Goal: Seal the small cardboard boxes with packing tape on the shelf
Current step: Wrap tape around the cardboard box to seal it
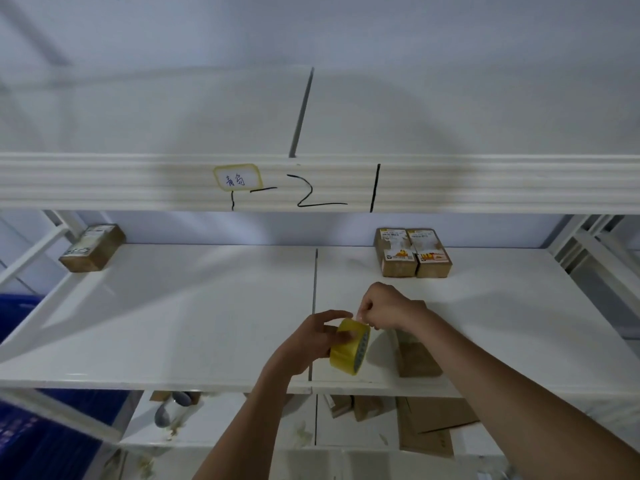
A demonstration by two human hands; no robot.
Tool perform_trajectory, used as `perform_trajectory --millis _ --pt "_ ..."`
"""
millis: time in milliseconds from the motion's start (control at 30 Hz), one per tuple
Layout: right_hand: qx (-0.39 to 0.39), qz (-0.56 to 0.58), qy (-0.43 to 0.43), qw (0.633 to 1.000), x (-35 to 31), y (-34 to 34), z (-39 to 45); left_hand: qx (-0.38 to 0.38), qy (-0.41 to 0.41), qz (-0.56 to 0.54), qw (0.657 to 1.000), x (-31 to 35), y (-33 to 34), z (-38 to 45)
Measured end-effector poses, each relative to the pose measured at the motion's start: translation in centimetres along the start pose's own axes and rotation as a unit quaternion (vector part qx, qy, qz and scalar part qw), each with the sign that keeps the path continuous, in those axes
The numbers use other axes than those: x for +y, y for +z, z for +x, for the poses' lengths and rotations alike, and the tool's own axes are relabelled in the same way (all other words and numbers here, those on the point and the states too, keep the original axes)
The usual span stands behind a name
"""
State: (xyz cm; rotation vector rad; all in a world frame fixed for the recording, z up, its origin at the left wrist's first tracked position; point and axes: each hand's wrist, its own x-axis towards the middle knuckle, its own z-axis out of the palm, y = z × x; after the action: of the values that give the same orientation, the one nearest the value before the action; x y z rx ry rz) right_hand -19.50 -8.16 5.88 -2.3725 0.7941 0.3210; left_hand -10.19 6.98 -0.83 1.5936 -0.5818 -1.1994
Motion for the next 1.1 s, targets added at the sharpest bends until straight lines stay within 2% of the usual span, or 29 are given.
perform_trajectory --millis 100,400,567,700,833,967,1100 --pt "0.007 -0.043 -0.01 0.999 -0.3 0.2 0.1 0.021 -0.004 0.013 1.0 0.2 0.5 0.1" --pt "0.0 -0.069 -0.064 0.996 -0.8 0.2 -1.9 0.121 -0.048 0.033 0.991 -1.5 3.3 -1.0" --pt "0.011 -0.064 -0.079 0.995 -0.6 0.2 -3.6 0.128 -0.015 0.035 0.991 -1.5 5.0 -3.4" --pt "-0.024 -0.034 -0.089 0.995 -0.3 -1.2 -4.2 0.079 0.028 0.0 0.996 -2.2 5.1 -5.7" --pt "-0.072 0.004 -0.077 0.994 -0.2 -0.9 -5.2 0.098 0.001 0.006 0.995 -3.9 5.8 -6.8" --pt "-0.074 -0.067 -0.09 0.991 -0.4 0.9 -6.3 0.115 -0.038 -0.048 0.991 -5.1 7.4 -6.7" --pt "-0.046 -0.112 -0.113 0.986 -0.6 1.9 -6.4 0.159 -0.077 -0.036 0.984 -6.3 7.9 -6.4"
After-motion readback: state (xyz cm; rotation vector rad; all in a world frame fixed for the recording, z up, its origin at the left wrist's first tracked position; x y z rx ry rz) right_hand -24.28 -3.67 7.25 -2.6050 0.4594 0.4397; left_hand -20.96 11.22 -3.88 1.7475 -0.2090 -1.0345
